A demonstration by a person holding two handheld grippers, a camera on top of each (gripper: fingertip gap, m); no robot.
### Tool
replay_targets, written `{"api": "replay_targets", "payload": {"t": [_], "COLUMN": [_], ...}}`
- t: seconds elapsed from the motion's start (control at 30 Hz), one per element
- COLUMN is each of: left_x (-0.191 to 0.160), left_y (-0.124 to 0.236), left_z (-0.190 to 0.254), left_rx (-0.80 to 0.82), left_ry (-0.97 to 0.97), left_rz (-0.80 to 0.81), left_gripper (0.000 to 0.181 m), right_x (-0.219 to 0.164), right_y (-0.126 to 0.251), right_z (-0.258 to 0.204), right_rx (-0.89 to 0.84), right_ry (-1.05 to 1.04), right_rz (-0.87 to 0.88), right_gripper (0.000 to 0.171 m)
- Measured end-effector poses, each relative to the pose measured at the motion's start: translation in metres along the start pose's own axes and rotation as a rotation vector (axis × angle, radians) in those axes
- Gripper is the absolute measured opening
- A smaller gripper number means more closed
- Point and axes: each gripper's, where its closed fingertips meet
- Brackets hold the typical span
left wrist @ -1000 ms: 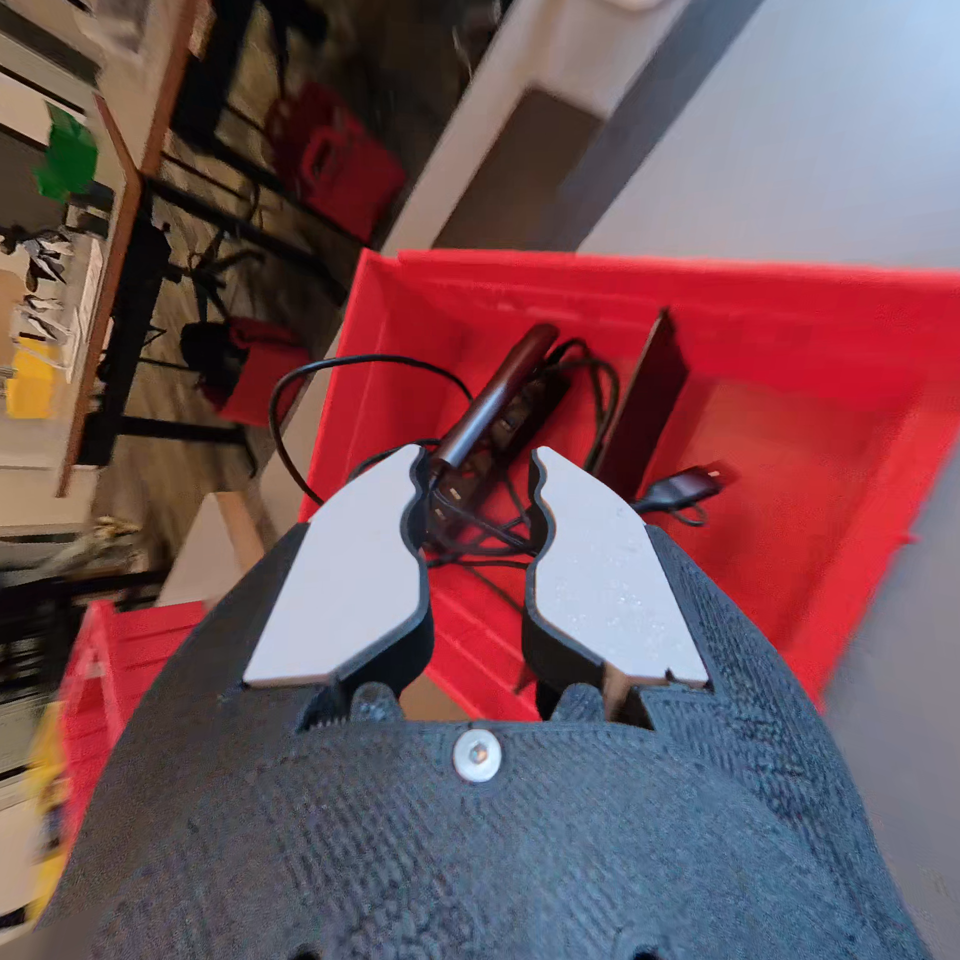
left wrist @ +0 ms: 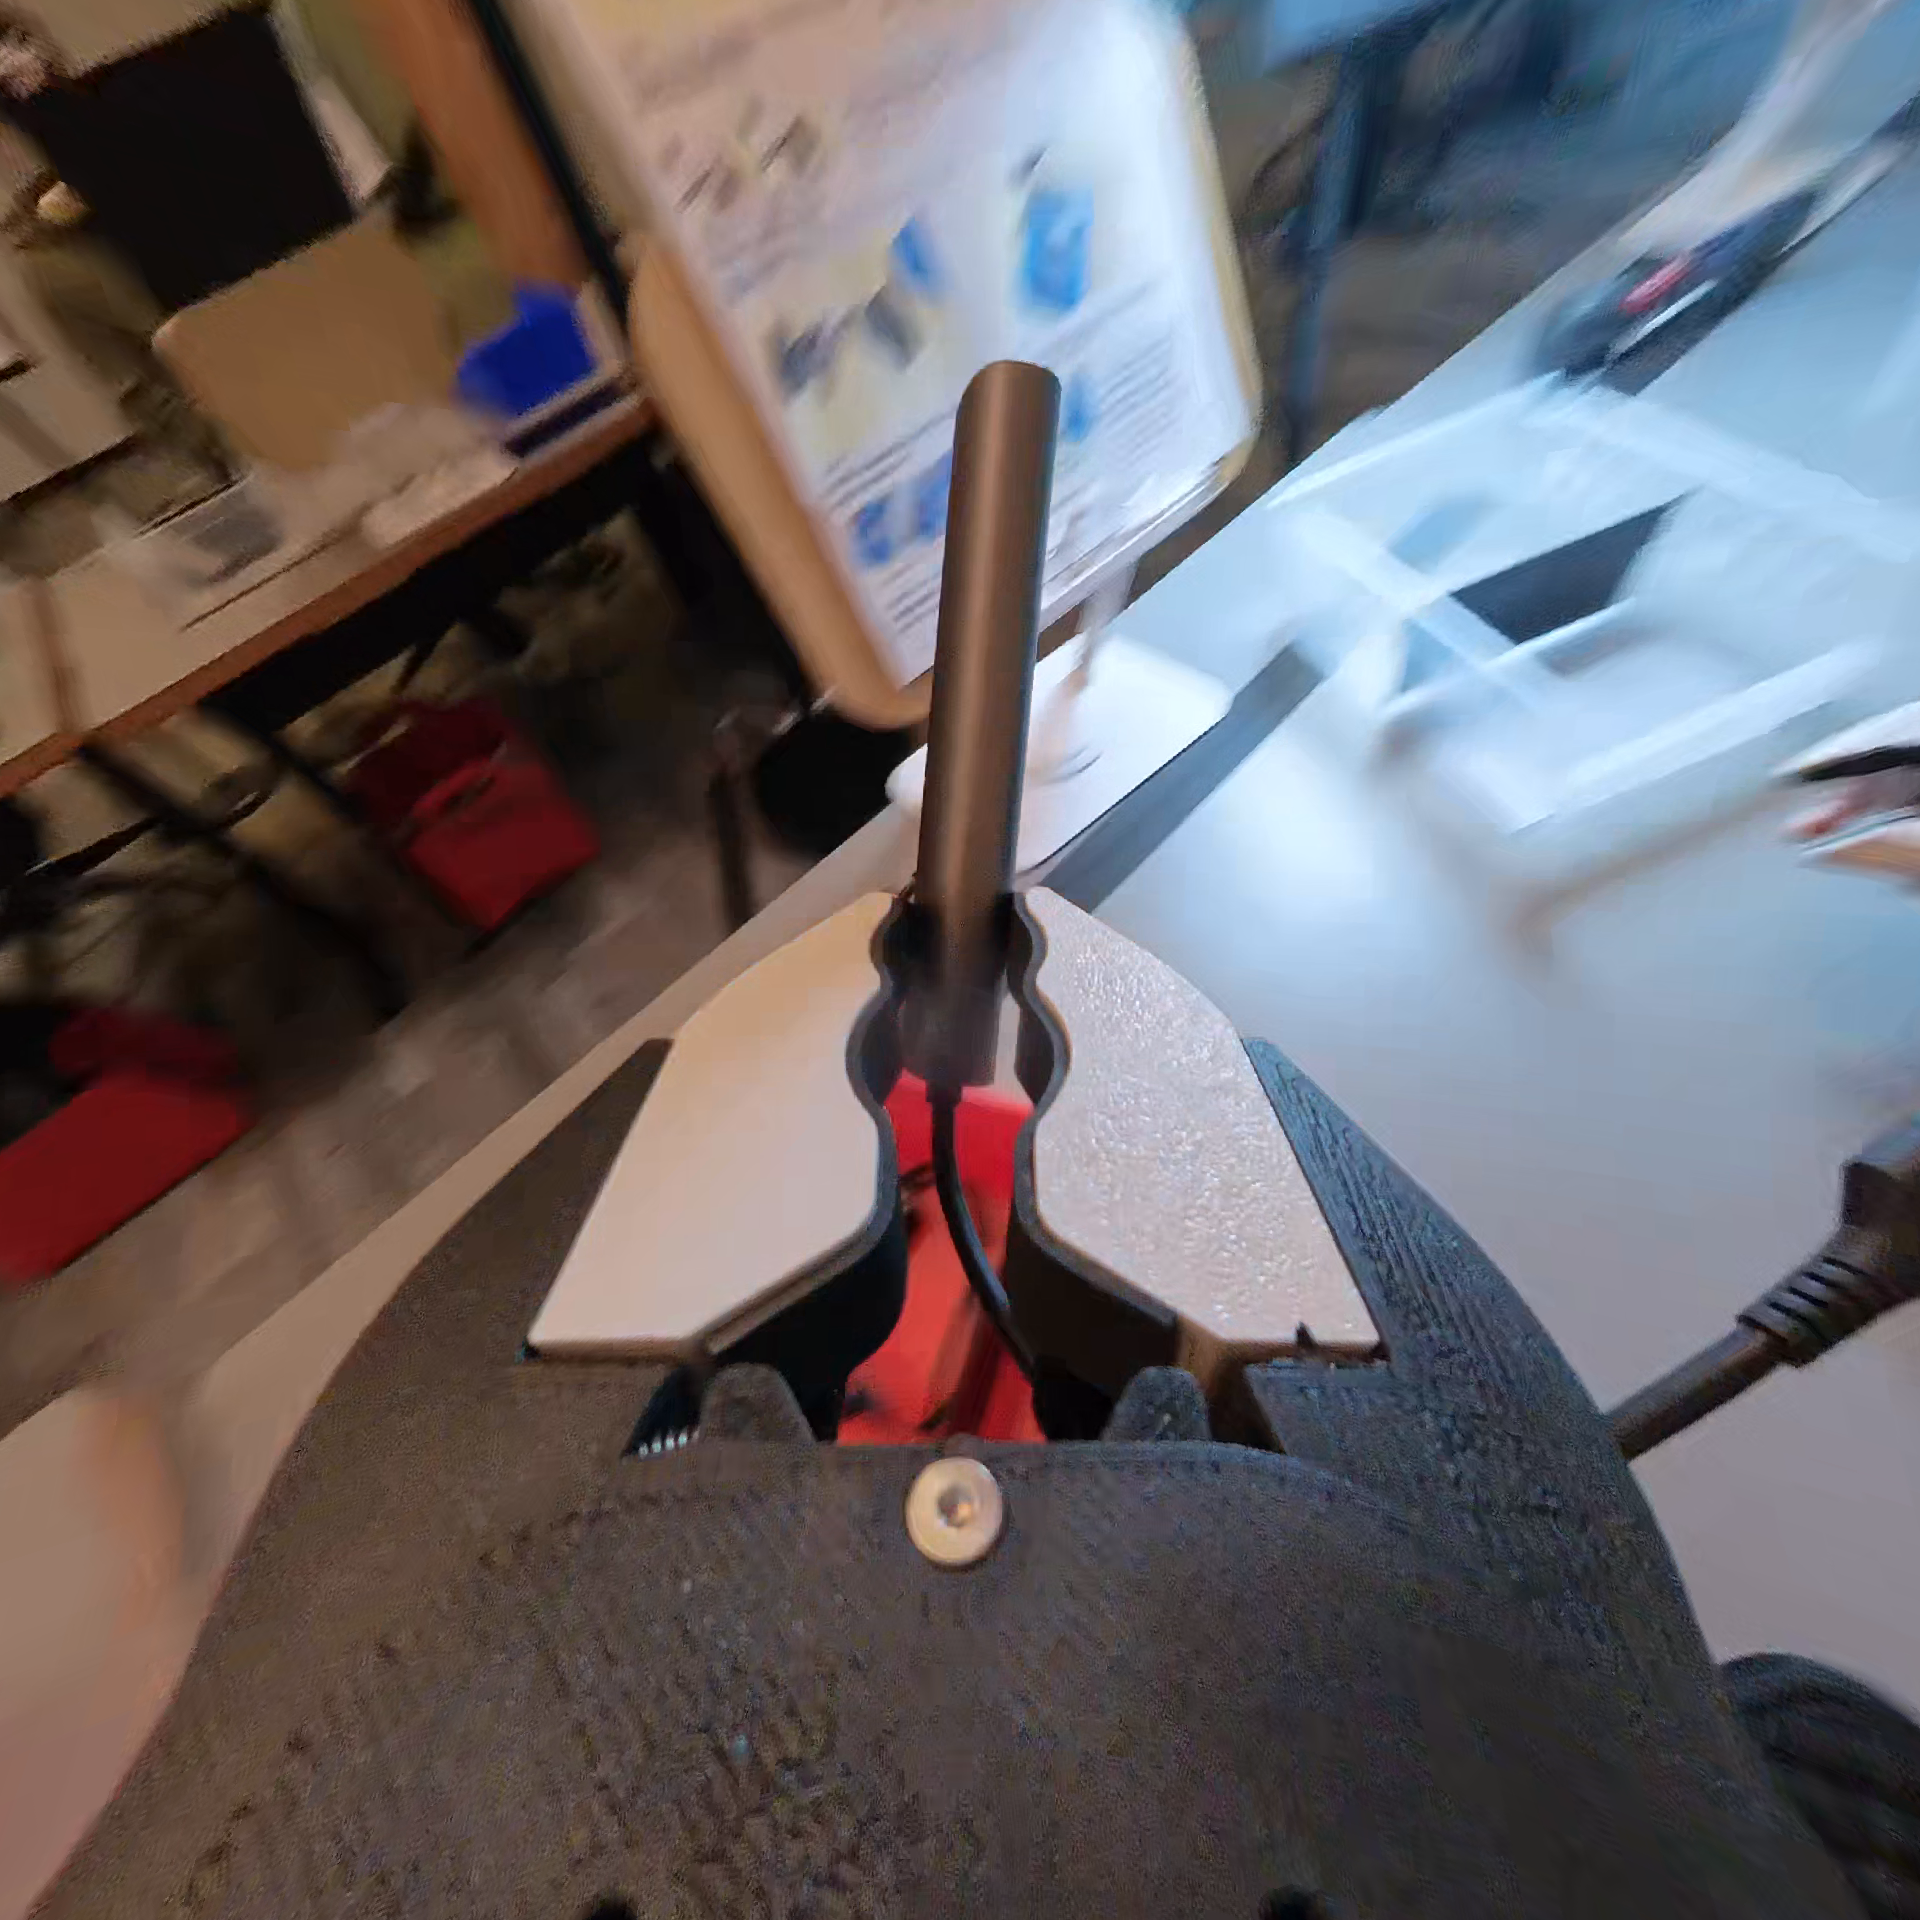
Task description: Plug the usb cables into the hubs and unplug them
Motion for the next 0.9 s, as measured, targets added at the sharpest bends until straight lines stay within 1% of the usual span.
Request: {"api": "replay_targets", "payload": {"t": [0.03,0.1,0.17,0.2,0.27,0.3,0.37,0.43,0.47,0.53,0.57,0.6,0.67,0.8,0.9], "left_x": [0.004,0.002,-0.011,-0.022,-0.049,-0.064,-0.093,-0.12,-0.132,-0.152,-0.158,-0.162,-0.168,-0.176,-0.179], "left_y": [0.003,0.005,0.001,-0.004,-0.017,-0.026,-0.04,-0.052,-0.056,-0.064,-0.066,-0.067,-0.068,-0.066,-0.066], "left_z": [0.025,0.079,0.131,0.154,0.195,0.211,0.24,0.263,0.273,0.284,0.287,0.29,0.29,0.294,0.299], "left_rx": [-0.084,-0.261,-0.422,-0.495,-0.616,-0.665,-0.773,-0.868,-0.902,-0.915,-0.917,-0.927,-0.937,-0.961,-0.956], "left_ry": [0.023,0.057,0.101,0.125,0.166,0.184,0.212,0.235,0.224,0.158,0.136,0.129,0.139,0.111,0.073], "left_rz": [0.053,0.145,0.21,0.234,0.258,0.261,0.265,0.233,0.192,0.131,0.119,0.11,0.102,0.104,0.099], "left_gripper": [0.018,0.018,0.018,0.018,0.018,0.018,0.017,0.017,0.018,0.018,0.017,0.017,0.018,0.018,0.018], "right_x": [0.013,0.041,0.071,0.084,0.107,0.115,0.118,0.103,0.093,0.081,0.077,0.073,0.067,0.058,0.054], "right_y": [-0.001,-0.002,-0.003,-0.005,-0.006,-0.005,-0.005,-0.007,-0.007,-0.006,-0.006,-0.005,-0.006,-0.007,-0.006], "right_z": [-0.001,-0.005,-0.013,-0.018,-0.023,-0.028,-0.041,-0.061,-0.072,-0.09,-0.097,-0.101,-0.104,-0.113,-0.12], "right_rx": [0.009,0.03,0.072,0.097,0.109,0.128,0.196,0.307,0.371,0.461,0.492,0.509,0.529,0.566,0.601], "right_ry": [0.001,0.023,0.06,0.08,0.13,0.168,0.243,0.309,0.329,0.328,0.321,0.317,0.304,0.285,0.268], "right_rz": [0.028,0.095,0.161,0.181,0.215,0.23,0.219,0.16,0.135,0.135,0.14,0.137,0.12,0.096,0.095], "right_gripper": [0.032,0.032,0.032,0.034,0.045,0.047,0.048,0.048,0.047,0.036,0.021,0.011,0.009,0.012,0.009]}}
Point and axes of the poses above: each gripper's, where its closed fingertips meet, y back along the fingers, x out of its top, z = x × y across the jaws, and after that the axes turned 13 degrees about y, right-handed
